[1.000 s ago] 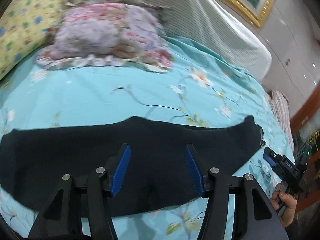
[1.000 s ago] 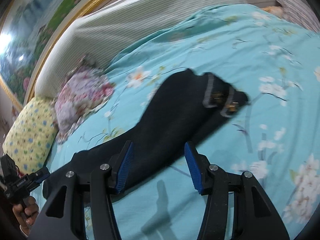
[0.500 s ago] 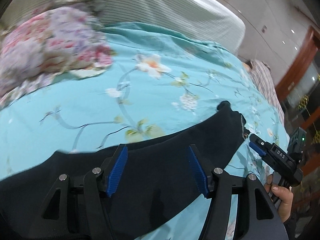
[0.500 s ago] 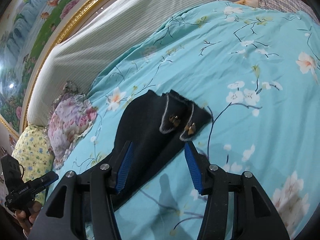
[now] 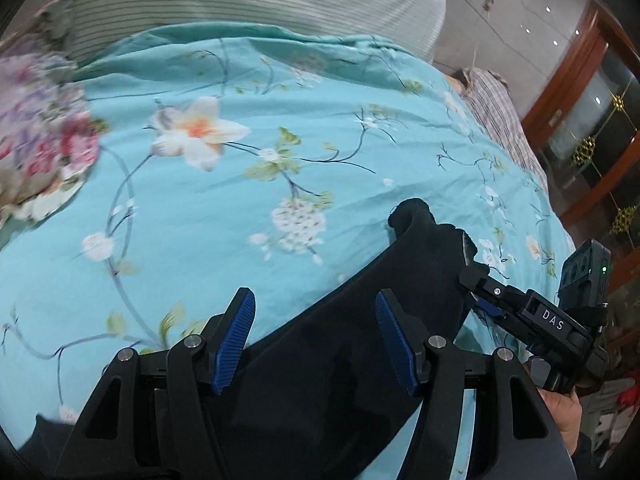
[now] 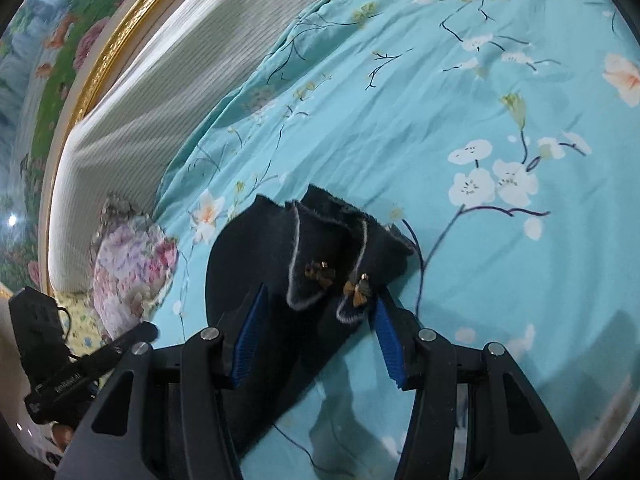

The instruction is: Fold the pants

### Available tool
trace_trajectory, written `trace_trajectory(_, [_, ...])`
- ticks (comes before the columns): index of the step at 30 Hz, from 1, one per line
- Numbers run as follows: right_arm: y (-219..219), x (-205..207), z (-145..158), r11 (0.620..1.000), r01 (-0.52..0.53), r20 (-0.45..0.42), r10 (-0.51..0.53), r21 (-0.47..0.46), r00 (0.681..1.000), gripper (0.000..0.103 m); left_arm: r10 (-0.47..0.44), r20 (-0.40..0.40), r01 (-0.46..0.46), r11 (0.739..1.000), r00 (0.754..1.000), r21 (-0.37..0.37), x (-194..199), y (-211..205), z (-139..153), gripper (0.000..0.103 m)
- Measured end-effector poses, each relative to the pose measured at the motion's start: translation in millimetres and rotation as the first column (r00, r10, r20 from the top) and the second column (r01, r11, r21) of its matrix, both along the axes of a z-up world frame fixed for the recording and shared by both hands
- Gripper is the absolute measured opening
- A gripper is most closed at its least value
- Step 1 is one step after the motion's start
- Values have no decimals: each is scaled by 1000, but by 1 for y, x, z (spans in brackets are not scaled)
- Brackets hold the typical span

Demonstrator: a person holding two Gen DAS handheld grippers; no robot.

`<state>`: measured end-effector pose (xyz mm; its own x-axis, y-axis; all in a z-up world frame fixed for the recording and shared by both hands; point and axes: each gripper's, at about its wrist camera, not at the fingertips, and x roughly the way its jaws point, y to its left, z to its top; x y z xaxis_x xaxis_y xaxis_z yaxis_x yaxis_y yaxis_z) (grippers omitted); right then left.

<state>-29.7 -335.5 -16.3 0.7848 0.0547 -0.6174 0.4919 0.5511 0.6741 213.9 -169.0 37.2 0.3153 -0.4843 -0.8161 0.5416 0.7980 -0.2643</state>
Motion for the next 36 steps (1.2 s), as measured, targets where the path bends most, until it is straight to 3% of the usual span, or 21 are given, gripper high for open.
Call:
trace_trajectory(1, [-2, 3, -1, 1000, 2, 5, -3, 6, 1000, 54, -11, -4, 11, 1000, 1000, 1, 2, -5, -2, 63])
trace_trajectory(2, [-3, 5, -2, 1000, 4, 6, -4, 7, 1000, 47, -21, -9, 21, 1000, 1000, 4, 4, -9, -4, 63])
trace_trajectory(5, [-9, 10, -7, 1000, 3, -1, -3, 18, 1000, 13, -69, -31, 70, 997, 997, 14, 9, -29, -12, 63])
trace_trajectory(11, [-21, -15, -7, 999, 30, 61, -33, 41, 998, 11, -201, -63, 204, 978, 978, 49, 13, -72, -30, 63])
trace_trajectory(15, [-25, -36, -12, 997, 45, 94, -52, 69, 994, 11, -293, -97, 298, 954, 951, 41, 12, -102, -40, 60])
trace_trajectory(19, [-27, -47, -10, 996, 53, 112, -61, 71, 992, 10, -391, -168, 396, 918, 905, -2, 10, -134, -51, 38])
trace_trajectory(24, [-29, -55, -11, 994, 53, 151, -66, 90, 986, 10, -473, -166, 479, 878, 865, -5, 2, -166, -57, 31])
trace_trajectory(29, [-29, -56, -12, 994, 38, 180, -57, 105, 982, 11, -460, -163, 458, 887, 873, -52, 1, -164, -50, 15])
trace_trajectory(36, [-18, -54, 14, 995, -40, 291, 11, 93, 957, 11, -427, -83, 412, 898, 900, -156, -11, -124, -8, 13])
